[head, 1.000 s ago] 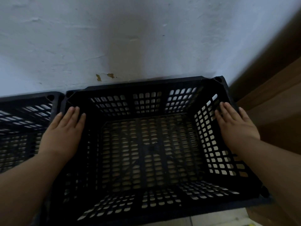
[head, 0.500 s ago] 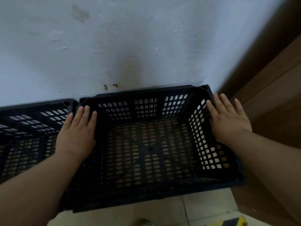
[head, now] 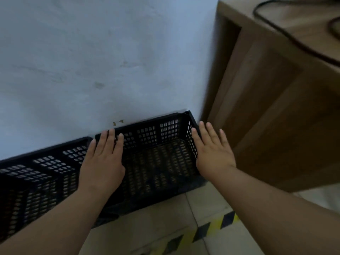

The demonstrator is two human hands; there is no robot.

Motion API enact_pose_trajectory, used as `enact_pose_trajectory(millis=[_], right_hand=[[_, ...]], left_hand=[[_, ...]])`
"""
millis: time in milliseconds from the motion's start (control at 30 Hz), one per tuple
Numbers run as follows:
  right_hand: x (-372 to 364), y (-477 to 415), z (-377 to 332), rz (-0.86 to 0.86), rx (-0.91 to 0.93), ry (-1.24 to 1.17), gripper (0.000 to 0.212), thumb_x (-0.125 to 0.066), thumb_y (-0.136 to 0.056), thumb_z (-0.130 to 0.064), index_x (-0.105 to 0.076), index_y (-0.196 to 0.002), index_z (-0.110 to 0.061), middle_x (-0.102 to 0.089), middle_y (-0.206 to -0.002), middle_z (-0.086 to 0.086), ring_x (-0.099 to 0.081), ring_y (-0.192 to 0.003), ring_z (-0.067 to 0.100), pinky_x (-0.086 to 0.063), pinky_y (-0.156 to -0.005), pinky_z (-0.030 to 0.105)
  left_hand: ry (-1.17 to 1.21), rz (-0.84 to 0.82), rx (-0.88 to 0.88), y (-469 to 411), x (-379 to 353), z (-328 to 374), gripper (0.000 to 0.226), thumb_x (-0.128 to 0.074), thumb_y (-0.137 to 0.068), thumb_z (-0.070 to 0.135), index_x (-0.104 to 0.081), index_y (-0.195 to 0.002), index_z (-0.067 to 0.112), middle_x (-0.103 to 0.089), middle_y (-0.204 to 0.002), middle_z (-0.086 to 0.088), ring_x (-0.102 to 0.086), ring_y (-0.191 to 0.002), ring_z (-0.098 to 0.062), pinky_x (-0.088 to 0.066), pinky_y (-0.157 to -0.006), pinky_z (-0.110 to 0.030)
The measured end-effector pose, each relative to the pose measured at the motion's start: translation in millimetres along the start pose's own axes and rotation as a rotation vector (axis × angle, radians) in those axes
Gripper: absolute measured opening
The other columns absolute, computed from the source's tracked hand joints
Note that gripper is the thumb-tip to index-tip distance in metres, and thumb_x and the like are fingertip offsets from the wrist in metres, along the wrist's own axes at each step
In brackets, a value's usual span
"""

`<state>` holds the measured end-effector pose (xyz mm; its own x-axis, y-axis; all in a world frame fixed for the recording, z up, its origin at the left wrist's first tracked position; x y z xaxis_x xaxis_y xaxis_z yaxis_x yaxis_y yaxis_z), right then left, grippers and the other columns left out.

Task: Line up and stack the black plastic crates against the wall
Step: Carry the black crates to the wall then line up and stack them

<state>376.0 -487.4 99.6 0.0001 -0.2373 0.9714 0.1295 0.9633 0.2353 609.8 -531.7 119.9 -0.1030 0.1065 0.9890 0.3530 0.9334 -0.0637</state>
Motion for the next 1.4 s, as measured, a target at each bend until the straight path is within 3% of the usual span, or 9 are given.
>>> enact_pose_trajectory(millis=[167, 333, 400, 467, 600, 867, 1100, 1300, 1400], right_hand=[[2, 83, 21, 0.006, -0.136, -0.042, 0.078, -0.037, -0.093, -0.024, 0.022, -0.144, -0.019, 0.031, -0.153, 0.002, 0.029, -0.139, 0.019, 0.019, -0.110, 0.042], [3, 190, 62, -0.001, -0.334, -0.069, 0.070, -0.025, -0.094, -0.015, 0.024, -0.144, -0.019, 0.033, -0.151, 0.001, 0.031, -0.139, 0.019, 0.020, -0.110, 0.042], [4, 235, 86, 0.001, -0.412, -0.063, 0.069, -0.023, -0.094, -0.015, 0.024, -0.143, -0.019, 0.036, -0.148, 0.000, 0.032, -0.138, 0.019, 0.021, -0.109, 0.042], [6, 280, 114, -0.002, -0.481, -0.059, 0.068, -0.022, -0.094, -0.015, 0.025, -0.143, -0.018, 0.040, -0.143, -0.001, 0.033, -0.137, 0.020, 0.021, -0.109, 0.042], [6, 372, 184, 0.035, -0.664, -0.067, 0.068, -0.020, -0.093, -0.012, 0.027, -0.142, -0.018, 0.040, -0.144, 0.001, 0.035, -0.135, 0.018, 0.024, -0.106, 0.041], [-19, 531, 324, 0.025, -0.961, -0.090, 0.068, -0.022, -0.094, -0.014, 0.024, -0.143, -0.016, 0.033, -0.151, 0.005, 0.031, -0.139, 0.022, 0.018, -0.111, 0.045], [-65, 644, 465, 0.012, -1.127, -0.138, 0.071, -0.024, -0.091, -0.012, 0.024, -0.144, -0.017, 0.031, -0.152, 0.004, 0.030, -0.139, 0.020, 0.018, -0.111, 0.043], [-106, 715, 593, -0.048, -1.203, -0.198, 0.070, -0.024, -0.093, -0.015, 0.027, -0.141, -0.017, 0.032, -0.152, 0.004, 0.031, -0.138, 0.020, 0.017, -0.112, 0.045], [-122, 730, 648, -0.067, -1.212, -0.232, 0.072, -0.027, -0.093, -0.016, 0.032, -0.134, -0.017, 0.037, -0.148, 0.003, 0.037, -0.132, 0.017, 0.018, -0.112, 0.044]], left_hand=[[0.026, 0.046, -0.168, 35, 34, 52, 0.077, -0.040, -0.093, 0.029, 0.019, -0.140, 0.016, 0.025, -0.147, -0.004, 0.018, -0.142, -0.020, 0.034, -0.101, -0.030], [0.032, 0.063, -0.373, 88, 70, 116, 0.078, -0.040, -0.093, 0.030, 0.024, -0.135, 0.017, 0.029, -0.144, -0.005, 0.025, -0.136, -0.016, 0.040, -0.092, -0.028], [0.022, 0.106, -0.485, 108, 87, 148, 0.090, -0.064, -0.079, 0.027, -0.003, -0.144, 0.012, -0.001, -0.153, -0.014, -0.002, -0.142, -0.022, 0.029, -0.104, -0.029], [0.049, 0.083, -0.566, 126, 100, 184, 0.093, -0.083, -0.054, 0.020, -0.042, -0.135, 0.001, -0.042, -0.141, -0.021, -0.037, -0.133, -0.030, 0.009, -0.113, -0.031], [0.063, 0.093, -0.745, 169, 132, 266, 0.093, -0.087, -0.045, 0.019, -0.051, -0.128, -0.001, -0.052, -0.133, -0.022, -0.048, -0.124, -0.035, 0.006, -0.114, -0.032], [0.072, 0.178, -1.018, 247, 178, 454, 0.083, -0.081, -0.053, 0.022, -0.053, -0.129, 0.004, -0.053, -0.134, -0.020, -0.049, -0.125, -0.034, 0.005, -0.113, -0.034], [0.045, 0.177, -1.137, 291, 183, 637, 0.069, -0.034, -0.064, 0.025, -0.056, -0.127, 0.006, -0.055, -0.133, -0.018, -0.051, -0.123, -0.031, -0.007, -0.110, -0.038], [0.082, 0.143, -1.201, 315, 185, 805, 0.069, -0.041, -0.060, 0.020, -0.056, -0.125, 0.003, -0.055, -0.132, -0.021, -0.052, -0.122, -0.035, 0.008, -0.114, -0.031], [0.079, 0.130, -1.213, 317, 184, 872, 0.069, -0.044, -0.059, 0.019, -0.057, -0.124, 0.001, -0.055, -0.131, -0.022, -0.051, -0.122, -0.036, -0.006, -0.112, -0.037]])
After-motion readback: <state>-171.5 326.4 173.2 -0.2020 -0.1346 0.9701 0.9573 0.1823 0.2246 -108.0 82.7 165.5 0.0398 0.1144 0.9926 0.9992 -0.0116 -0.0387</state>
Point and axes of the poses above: each hand's wrist, its own y-axis away from the middle knuckle, its own x-axis out of the back of the hand, z = x × y, the point moved 9 cm from there along -y, towards the middle knuckle
